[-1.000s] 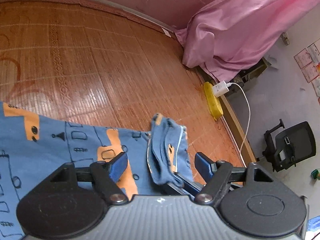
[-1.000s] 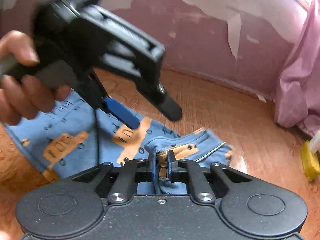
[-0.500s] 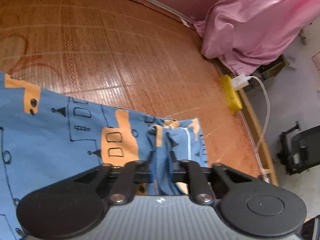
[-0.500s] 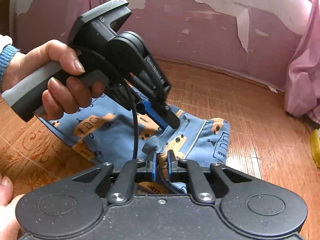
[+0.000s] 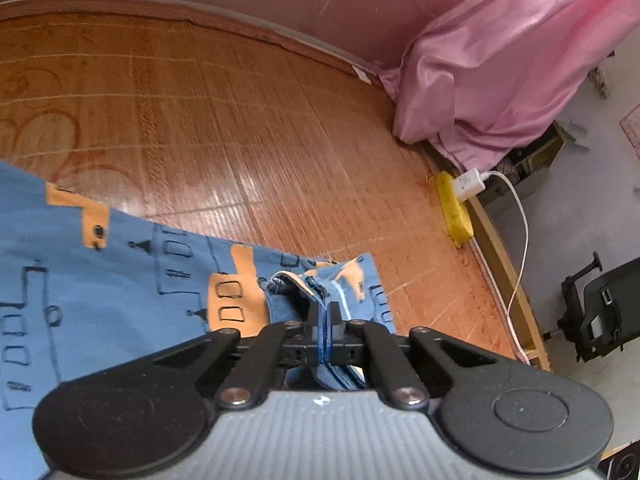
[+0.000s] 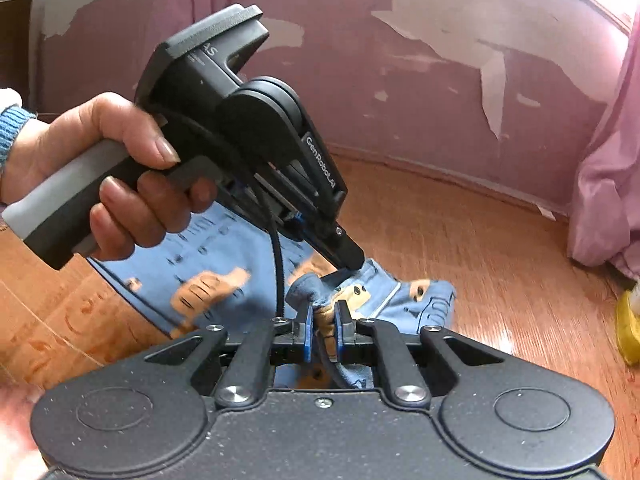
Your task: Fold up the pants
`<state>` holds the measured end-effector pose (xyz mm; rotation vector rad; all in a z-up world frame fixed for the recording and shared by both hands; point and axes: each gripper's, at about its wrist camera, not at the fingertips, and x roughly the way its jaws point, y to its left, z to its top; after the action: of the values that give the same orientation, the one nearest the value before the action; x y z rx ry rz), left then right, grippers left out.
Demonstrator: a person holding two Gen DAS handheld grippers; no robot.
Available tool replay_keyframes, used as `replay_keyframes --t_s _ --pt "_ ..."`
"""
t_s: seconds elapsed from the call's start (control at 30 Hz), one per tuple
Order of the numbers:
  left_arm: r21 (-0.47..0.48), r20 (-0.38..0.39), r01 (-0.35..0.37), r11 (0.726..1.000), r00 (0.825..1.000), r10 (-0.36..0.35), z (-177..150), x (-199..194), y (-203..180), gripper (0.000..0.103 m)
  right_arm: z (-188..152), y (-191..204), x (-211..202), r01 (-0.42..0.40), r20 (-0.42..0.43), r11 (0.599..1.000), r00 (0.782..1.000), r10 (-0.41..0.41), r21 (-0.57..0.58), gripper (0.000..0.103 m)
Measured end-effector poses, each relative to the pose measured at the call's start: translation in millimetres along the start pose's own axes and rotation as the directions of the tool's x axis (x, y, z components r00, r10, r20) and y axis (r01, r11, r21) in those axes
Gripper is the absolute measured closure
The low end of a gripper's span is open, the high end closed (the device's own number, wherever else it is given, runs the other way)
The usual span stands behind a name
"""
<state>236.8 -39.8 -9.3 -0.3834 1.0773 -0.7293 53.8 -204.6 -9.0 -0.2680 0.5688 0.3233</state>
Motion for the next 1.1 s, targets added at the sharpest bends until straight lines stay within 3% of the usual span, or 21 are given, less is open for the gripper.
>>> replay_keyframes --t_s 0.2,0.5,0.67,0.9,1.0,1.1 --pt "-0.063 0.051 0.013 0.998 0.999 -0.010 -4.8 -34.7 25.0 0.102 16.9 23.1 -1.2 -0.059 0.027 0.998 0.998 0.059 -0.019 0.092" --pt "-0.167 0.064 -0.065 0.984 0.995 0.076 -21.2 -66.5 80.6 0.101 27.0 63.7 20.5 -0.152 0.008 0.988 0.988 0.152 -0.041 0.092" --pt "-0.140 0.047 -0.095 0.986 0.994 0.102 -24.8 -66.4 87.7 0.101 18.6 77.5 44.3 -0.181 -0.092 0.982 0.980 0.176 -0.054 0.091" --pt "-0.171 0.029 -0.056 0.984 0.998 0.062 -22.7 -56.9 95.6 0.093 18.5 77.0 49.7 -0.187 -0.106 0.981 0.978 0.181 -0.046 0.091" --pt "-0.160 0.030 -0.074 0.984 0.996 0.080 -19.5 -51.9 92.0 0.093 15.9 76.5 49.5 -0.186 -0.108 0.982 0.978 0.180 -0.043 0.090" --pt "-0.124 0.055 -0.099 0.987 0.993 0.107 -17.9 -53.2 82.7 0.100 18.6 76.3 50.8 -0.184 -0.106 0.982 0.978 0.179 -0.044 0.090"
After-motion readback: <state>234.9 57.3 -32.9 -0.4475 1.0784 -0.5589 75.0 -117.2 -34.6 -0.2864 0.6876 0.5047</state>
